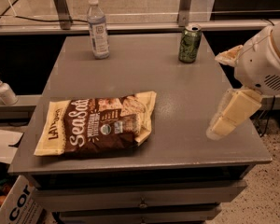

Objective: Move brown chip bag near green can

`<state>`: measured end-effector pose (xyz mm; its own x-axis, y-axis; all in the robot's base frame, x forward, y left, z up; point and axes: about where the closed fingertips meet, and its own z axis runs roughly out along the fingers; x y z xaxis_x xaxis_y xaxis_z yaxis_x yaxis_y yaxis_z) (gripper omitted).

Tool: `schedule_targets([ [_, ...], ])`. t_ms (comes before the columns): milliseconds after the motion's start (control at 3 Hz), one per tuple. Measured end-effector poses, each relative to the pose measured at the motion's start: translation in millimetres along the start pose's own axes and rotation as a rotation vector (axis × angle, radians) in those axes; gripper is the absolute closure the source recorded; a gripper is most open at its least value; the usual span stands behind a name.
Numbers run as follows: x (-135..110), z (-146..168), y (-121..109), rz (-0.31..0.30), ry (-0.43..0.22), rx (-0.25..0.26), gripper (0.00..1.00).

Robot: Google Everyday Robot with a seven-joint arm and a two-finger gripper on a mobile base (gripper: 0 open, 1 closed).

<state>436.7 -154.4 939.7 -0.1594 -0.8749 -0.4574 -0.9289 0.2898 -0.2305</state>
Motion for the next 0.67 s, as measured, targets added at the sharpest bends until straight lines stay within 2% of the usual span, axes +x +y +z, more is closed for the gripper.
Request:
schedule_targets([
  [333, -18.7, 27.8, 7.4, -0.017, -0.06, 0.019, 0.0],
  [667, -46.9, 72.1, 9.2, -0.033, -0.129, 0.029, 0.0],
])
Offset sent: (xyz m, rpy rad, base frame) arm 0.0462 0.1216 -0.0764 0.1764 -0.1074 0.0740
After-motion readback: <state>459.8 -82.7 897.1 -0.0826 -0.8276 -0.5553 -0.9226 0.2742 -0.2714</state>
